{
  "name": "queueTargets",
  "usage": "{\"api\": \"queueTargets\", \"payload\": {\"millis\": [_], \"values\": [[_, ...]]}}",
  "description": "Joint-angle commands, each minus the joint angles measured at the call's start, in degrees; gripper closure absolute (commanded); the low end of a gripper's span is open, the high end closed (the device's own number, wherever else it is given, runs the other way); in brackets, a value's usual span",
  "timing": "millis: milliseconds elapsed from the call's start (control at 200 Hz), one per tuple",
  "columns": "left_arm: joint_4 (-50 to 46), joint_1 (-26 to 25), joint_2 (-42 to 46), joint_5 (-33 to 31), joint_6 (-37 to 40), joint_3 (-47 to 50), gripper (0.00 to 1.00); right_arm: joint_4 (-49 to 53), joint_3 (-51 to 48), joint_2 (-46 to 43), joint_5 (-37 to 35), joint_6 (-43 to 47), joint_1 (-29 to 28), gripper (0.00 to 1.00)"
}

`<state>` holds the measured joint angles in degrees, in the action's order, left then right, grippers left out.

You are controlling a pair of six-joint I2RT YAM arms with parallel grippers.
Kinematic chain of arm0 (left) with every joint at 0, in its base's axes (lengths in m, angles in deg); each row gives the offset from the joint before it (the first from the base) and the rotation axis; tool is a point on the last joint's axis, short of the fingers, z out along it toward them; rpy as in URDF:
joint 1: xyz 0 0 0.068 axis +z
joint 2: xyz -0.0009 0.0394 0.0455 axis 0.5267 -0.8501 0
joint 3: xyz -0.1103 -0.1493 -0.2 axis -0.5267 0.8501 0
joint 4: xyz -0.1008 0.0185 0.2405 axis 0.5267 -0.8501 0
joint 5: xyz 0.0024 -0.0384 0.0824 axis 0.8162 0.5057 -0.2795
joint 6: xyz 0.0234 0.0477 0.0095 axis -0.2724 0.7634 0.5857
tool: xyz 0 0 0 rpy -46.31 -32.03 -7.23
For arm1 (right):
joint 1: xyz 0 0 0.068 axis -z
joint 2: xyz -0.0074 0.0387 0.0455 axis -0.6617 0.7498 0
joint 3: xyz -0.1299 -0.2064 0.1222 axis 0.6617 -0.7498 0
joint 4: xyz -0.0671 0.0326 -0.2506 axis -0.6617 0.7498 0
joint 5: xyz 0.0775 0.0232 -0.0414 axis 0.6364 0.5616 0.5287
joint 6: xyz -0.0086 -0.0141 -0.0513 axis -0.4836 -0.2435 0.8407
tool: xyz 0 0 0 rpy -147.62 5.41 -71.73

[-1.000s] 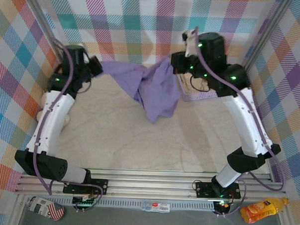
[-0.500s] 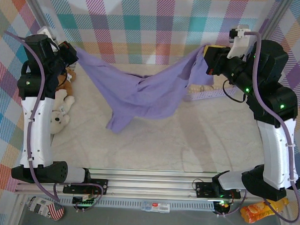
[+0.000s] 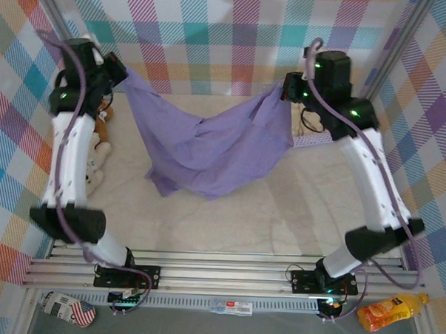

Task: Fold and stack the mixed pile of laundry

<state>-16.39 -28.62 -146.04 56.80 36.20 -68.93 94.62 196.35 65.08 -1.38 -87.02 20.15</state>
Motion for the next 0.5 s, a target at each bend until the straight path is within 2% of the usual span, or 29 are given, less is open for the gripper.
{"api": "queueTargets", "payload": {"millis": [0, 35, 55, 75, 90, 115, 130, 160, 190, 275, 350, 495], "values": [[-4.13, 0.21, -13.11, -0.2, -1.08, -4.27, 1.0, -3.56, -3.44, 6.97, -3.35, -3.19, 2.41, 1.0], [-6.32, -0.1, -16.77, 0.12, -0.64, -6.98, 1.0, -4.95, -3.87, 9.43, -2.32, -2.84, 2.63, 1.0], [-7.52, -0.29, -18.68, 0.29, -0.25, -9.01, 1.0, -5.59, -3.87, 10.99, -1.7, -2.61, 2.71, 0.94], [-8.72, -0.41, -20.51, 0.63, 0.11, -10.9, 0.92, -5.89, -3.64, 12.44, -1.11, -2.36, 2.69, 0.85], [-9.84, -0.51, -21.58, 0.75, 0.27, -12.3, 0.81, -6.0, -3.31, 13.58, -0.66, -2.27, 2.82, 0.76], [-11.69, -0.6, -23.68, 1.01, 0.33, -14.67, 0.51, -5.8, -2.6, 15.35, 0.15, -1.93, 2.95, 0.62], [-12.77, -0.69, -24.69, 1.06, 0.25, -16.01, 0.37, -5.31, -1.89, 16.37, 0.37, -1.88, 2.98, 0.55], [-14.82, -0.91, -26.42, 1.12, 0.12, -18.59, 0.15, -3.31, -0.3, 18.09, 0.36, -1.95, 2.99, 0.44], [-16.34, -1.04, -27.66, 1.21, 0.21, -20.45, 0.01, -1.26, 1.61, 19.78, 0.18, -2.07, 3.0, 0.39], [-18.15, -1.36, -27.4, 1.12, 1.0, -21.0, 0.0, 1.34, 2.58, 20.71, 0.73, -1.99, 2.97, 0.35], [-17.42, -1.72, -24.05, 1.51, 1.83, -16.75, 0.0, 1.22, -0.78, 18.42, 2.27, -1.69, 2.95, 0.3], [-9.44, -3.22, -10.17, 7.04, 3.26, 5.36, 0.0, 0.18, -13.57, 10.57, 4.94, -2.18, 2.11, 0.27]]}}
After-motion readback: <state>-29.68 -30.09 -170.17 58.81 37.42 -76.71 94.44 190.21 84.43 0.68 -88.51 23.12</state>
